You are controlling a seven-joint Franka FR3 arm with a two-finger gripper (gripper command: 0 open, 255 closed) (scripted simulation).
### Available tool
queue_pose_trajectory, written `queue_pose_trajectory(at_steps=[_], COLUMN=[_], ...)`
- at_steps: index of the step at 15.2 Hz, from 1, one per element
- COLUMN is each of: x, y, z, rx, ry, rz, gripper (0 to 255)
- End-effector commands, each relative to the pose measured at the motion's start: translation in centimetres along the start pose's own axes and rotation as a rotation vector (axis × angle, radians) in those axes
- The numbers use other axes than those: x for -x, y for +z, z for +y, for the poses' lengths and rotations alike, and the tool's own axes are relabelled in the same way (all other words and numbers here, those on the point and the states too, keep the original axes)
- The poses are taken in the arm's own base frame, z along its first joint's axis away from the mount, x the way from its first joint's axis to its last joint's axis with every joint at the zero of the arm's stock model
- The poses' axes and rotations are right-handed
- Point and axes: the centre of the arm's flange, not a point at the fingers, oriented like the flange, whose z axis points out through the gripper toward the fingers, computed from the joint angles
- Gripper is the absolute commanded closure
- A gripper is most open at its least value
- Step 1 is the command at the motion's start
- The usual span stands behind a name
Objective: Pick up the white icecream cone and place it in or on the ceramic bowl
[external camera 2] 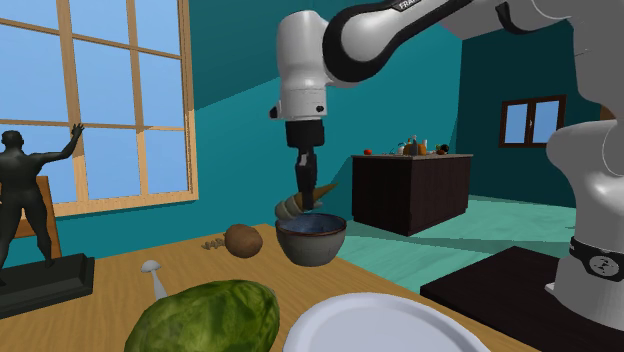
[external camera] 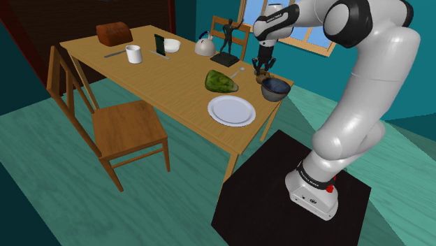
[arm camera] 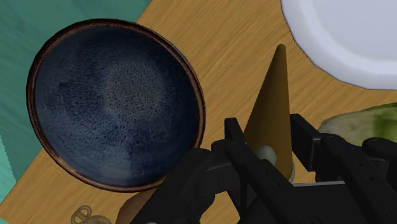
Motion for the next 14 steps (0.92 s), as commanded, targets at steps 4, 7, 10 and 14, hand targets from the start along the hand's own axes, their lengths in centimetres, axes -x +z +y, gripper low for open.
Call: queue_pose_trajectory(at_steps=[4,7,10,14], x=[-0.3,-0.5,-0.6,-0.7], y=[0.7,1.1,1.5,3.6], z=[6.6,10.6,14.2,13.9], rx=[0.000,0.000,0.000,0.000], ry=[-0.002,-0.002,-0.002,-0.002], rz=[0.000,0.000,0.000,0.000], gripper=[255,255,255,255])
